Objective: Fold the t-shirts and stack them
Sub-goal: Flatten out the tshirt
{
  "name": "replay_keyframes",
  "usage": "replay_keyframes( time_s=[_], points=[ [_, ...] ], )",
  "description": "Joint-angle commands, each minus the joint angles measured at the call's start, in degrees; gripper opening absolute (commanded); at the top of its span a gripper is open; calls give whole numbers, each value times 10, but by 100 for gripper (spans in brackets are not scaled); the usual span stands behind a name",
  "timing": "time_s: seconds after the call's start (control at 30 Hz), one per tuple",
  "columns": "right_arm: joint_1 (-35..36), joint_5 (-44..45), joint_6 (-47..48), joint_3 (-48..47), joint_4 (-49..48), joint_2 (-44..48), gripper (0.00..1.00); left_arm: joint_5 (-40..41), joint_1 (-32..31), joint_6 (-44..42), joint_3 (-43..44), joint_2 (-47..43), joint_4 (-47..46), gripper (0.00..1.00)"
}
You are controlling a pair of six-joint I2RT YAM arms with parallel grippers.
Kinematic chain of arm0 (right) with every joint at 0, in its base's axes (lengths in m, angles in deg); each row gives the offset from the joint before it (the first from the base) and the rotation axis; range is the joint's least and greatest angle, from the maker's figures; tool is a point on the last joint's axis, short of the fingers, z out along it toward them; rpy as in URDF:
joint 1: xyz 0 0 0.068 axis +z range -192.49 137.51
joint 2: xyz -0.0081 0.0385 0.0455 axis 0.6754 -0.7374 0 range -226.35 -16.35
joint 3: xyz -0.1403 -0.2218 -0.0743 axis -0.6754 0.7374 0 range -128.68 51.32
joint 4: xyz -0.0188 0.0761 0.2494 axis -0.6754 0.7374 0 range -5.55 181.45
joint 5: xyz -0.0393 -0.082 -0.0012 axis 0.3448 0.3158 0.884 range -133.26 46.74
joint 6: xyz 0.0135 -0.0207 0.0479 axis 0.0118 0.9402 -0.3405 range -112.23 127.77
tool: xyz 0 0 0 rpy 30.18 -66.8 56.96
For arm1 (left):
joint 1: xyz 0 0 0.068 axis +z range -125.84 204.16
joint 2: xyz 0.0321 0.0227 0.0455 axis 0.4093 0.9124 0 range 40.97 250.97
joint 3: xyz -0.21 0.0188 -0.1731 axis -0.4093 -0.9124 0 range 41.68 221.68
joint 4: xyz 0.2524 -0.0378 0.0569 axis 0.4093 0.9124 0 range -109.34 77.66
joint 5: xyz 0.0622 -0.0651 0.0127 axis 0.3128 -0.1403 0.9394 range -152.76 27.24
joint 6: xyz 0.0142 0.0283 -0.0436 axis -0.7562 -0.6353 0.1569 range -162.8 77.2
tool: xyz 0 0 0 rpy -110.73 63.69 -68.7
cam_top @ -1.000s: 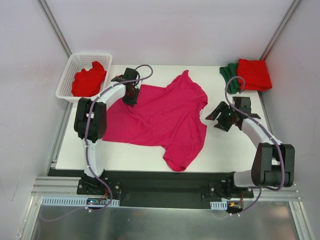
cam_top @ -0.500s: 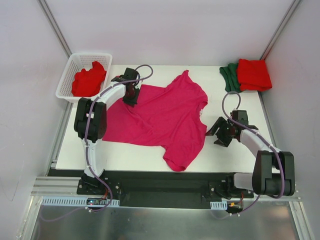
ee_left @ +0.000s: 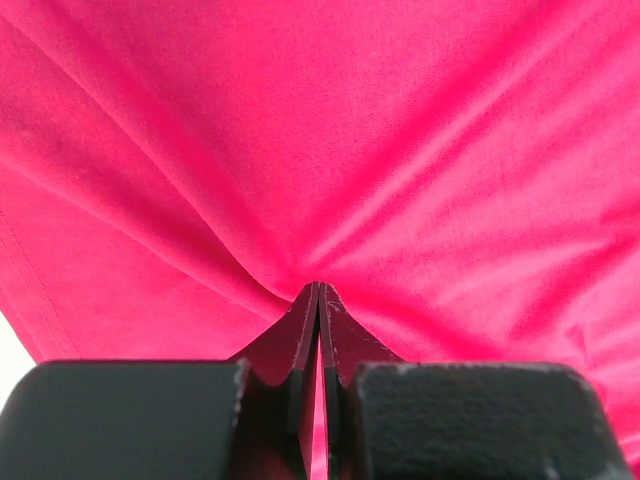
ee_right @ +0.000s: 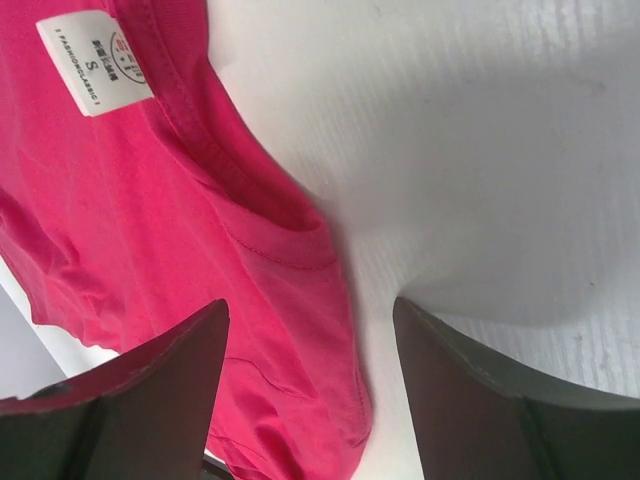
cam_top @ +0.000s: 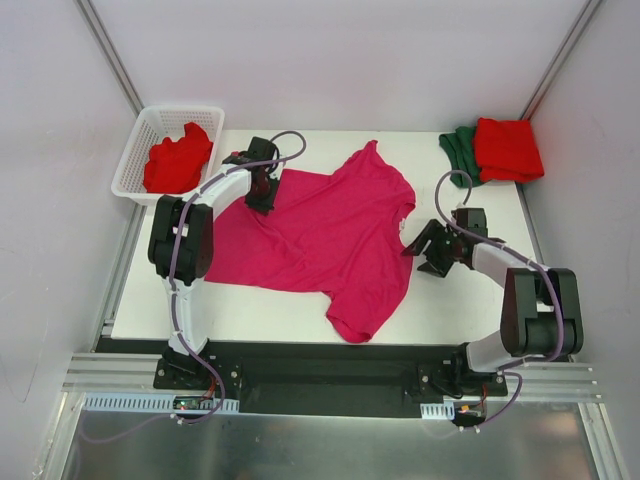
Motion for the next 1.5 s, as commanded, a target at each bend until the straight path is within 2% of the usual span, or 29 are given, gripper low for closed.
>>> replay_keyframes(
  time_s=[0.0, 0.1, 0.13, 0.23, 0.37, 0.4, 0.57, 0.6, 1.0, 1.47],
  points=[
    [11, 25, 2, -11, 15, -24, 70, 8, 5, 2, -6, -32, -1, 0],
    [13, 20, 0, -20, 15, -35, 62, 8, 5, 1, -8, -34, -1, 0],
    [15, 20, 0, -22, 15, -35, 55, 8, 5, 2, -9, -34, -1, 0],
    [19, 22, -1, -26, 15, -38, 42, 8, 5, 1, -10, -36, -1, 0],
    [20, 23, -2, -31, 16, -39, 28, 8, 5, 0, -10, -36, -1, 0],
    [21, 23, -3, -32, 17, -37, 22, 8, 5, 1, -10, -36, -1, 0],
    [22, 36, -5, -32, 30, -20, 8, 8, 6, 0, -11, -36, -1, 0],
    [22, 47, -5, -33, 34, -16, 2, 8, 5, 0, -9, -36, -1, 0],
    [22, 182, -9, -77, 173, 61, 1, 8, 5, -3, -8, -34, 0, 0],
    [-2, 283, -29, -115, 238, 83, 1, 24, 5, -5, -17, -43, 0, 0]
  ],
)
